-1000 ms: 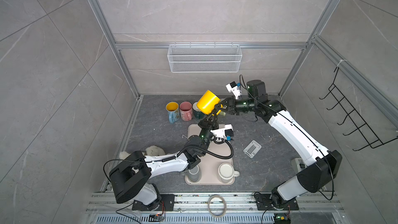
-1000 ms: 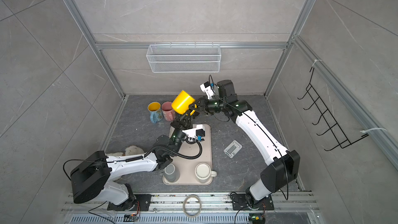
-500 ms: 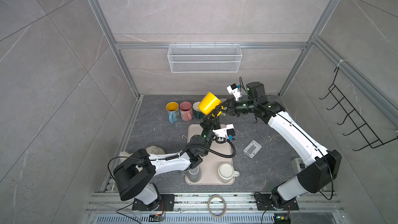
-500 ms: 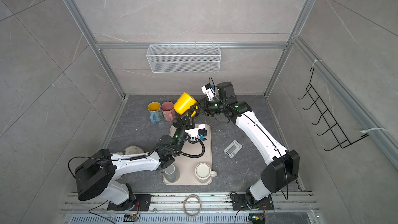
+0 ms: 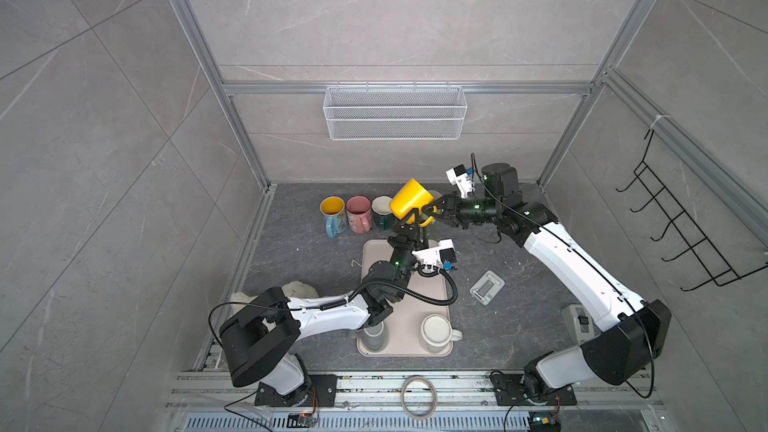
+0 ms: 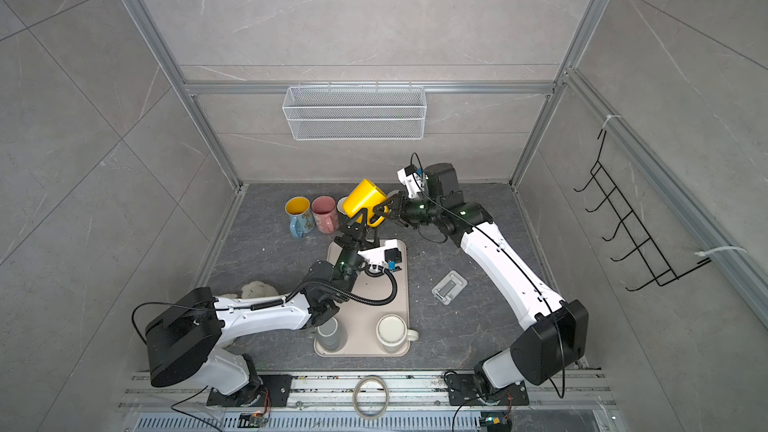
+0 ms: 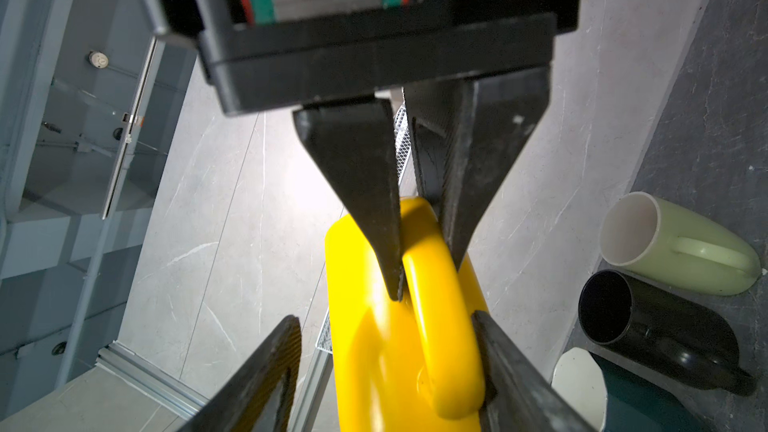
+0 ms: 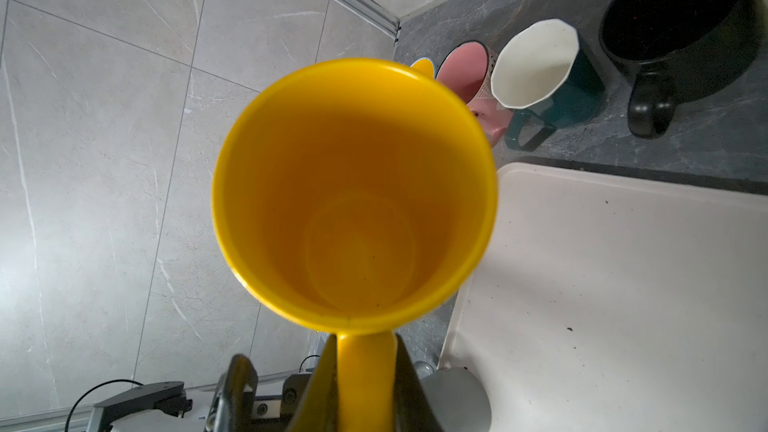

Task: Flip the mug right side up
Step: 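Open the left gripper and withdraw it while the right carries the mug beyond the tray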

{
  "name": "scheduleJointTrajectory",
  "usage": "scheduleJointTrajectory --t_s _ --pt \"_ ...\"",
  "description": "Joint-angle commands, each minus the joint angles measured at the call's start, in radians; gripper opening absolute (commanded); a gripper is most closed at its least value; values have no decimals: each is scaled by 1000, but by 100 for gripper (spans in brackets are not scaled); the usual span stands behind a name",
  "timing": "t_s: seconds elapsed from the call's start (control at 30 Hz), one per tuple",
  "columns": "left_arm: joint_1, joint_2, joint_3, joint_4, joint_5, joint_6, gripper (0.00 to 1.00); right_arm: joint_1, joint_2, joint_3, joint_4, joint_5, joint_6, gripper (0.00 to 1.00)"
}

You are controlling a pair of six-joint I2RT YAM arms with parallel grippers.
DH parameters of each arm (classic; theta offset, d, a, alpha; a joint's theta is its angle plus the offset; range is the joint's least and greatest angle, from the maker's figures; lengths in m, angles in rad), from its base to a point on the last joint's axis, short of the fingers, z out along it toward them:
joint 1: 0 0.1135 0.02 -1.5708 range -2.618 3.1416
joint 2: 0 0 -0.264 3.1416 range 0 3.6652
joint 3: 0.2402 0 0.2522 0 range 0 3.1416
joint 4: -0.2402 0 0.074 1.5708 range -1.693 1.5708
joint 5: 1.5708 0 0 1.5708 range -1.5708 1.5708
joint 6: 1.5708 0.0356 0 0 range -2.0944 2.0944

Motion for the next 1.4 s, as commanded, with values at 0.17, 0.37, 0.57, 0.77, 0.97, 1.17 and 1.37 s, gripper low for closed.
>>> scheduleJointTrajectory --t_s 0.17,0.37,0.57,0.77,0.97,1.17,1.37 --pt "6 -33 -13 162 -108 -9 68 -89 -72 -56 68 93 23 0" --pt "5 -35 -30 152 -135 -28 69 -145 -109 -97 70 106 28 0" --pt "18 -66 -8 -15 -185 -159 70 -159 -129 -101 -21 225 -55 0" --pt "138 -196 168 -852 -173 -829 70 -159 -133 -109 -139 359 -155 0" --pt "237 -293 211 -1086 -41 -1173 70 -153 -113 -129 -184 469 -211 0" --pt "381 -341 263 -1284 194 -1502 70 -115 -30 -106 -203 592 -278 0" --pt "506 -362 258 -1333 391 -1688 70 -77 42 -103 -154 736 -343 0"
